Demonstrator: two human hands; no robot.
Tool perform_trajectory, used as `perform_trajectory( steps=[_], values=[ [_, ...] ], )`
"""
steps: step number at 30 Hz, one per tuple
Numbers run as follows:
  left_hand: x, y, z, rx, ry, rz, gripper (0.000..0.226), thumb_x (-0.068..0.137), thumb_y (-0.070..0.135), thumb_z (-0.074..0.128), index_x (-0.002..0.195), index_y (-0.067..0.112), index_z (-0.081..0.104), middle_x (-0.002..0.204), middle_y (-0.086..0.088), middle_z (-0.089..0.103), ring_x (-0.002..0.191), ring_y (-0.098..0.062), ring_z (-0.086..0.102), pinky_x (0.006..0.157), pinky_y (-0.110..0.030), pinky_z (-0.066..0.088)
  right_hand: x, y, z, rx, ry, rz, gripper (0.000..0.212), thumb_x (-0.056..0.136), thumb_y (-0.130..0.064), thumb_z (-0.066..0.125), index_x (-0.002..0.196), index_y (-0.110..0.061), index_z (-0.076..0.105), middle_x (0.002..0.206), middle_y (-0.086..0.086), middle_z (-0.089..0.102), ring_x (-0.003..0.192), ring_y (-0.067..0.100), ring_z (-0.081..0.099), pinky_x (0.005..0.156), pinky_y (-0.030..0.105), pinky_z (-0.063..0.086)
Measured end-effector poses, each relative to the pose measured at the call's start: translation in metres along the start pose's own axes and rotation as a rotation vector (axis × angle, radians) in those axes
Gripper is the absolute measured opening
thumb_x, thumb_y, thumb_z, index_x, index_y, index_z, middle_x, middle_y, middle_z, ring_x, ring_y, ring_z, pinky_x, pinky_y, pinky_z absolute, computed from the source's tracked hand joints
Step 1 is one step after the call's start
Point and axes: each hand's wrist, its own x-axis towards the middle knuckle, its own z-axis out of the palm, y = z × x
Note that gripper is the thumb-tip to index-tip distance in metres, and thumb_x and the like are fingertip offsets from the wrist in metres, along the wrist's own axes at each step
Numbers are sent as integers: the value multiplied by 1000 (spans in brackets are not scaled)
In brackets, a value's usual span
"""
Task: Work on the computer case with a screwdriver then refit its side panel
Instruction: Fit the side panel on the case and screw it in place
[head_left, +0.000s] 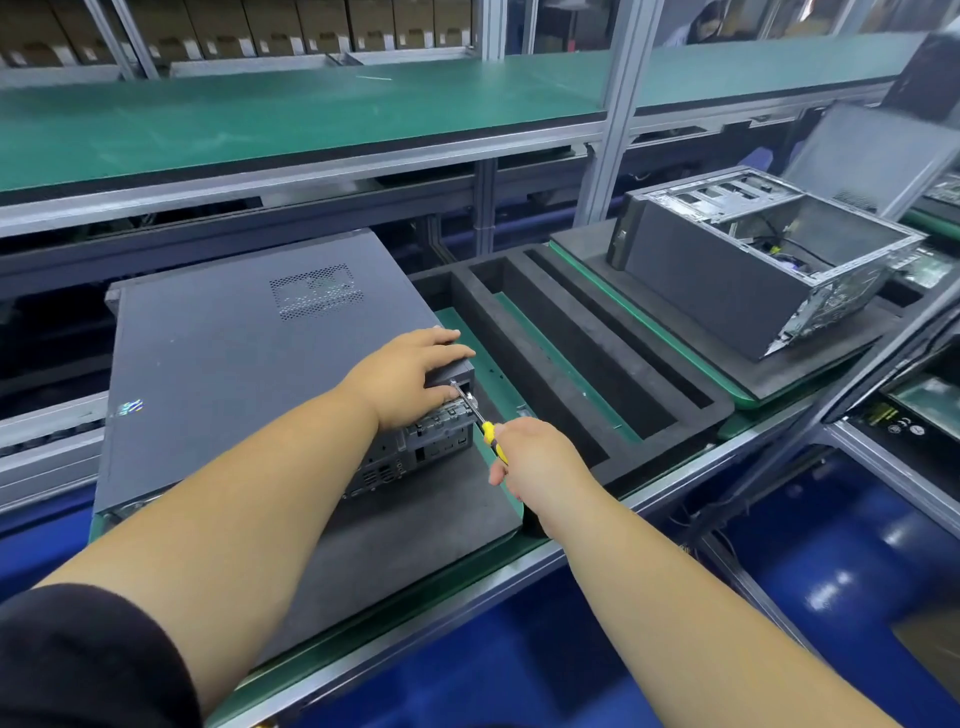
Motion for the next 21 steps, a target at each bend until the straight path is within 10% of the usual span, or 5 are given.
perform_trajectory(
  steps=[4, 13, 21],
  values=[
    [0, 0, 0, 5, -3, -3, 52, 91, 38, 63, 141, 39, 46, 155, 15, 31, 142, -12, 27, 114, -40, 31, -3, 5, 5, 104, 15, -18, 40, 90, -40, 66, 70, -21, 37, 55, -4, 40, 47, 13, 35, 60, 31, 39],
    [-1, 2, -1, 17, 0, 3, 52, 92, 37, 62, 142, 38, 45, 155, 14, 31, 142, -13, 27, 114, -37, 31, 4, -11, 6, 132, -19, 283, 51, 105, -44, 38, 77, -14, 68, 62, 1, 58, 49, 13, 41, 50, 26, 36],
    [-1, 2, 0, 27, -3, 2, 53, 92, 38, 61, 142, 39, 45, 155, 14, 30, 142, -14, 27, 114, -39, 31, -6, -2, 5, 225, 40, 175, 29, 95, -34, 63, 80, -9, 61, 68, 4, 53, 52, 13, 41, 53, 27, 37]
  ],
)
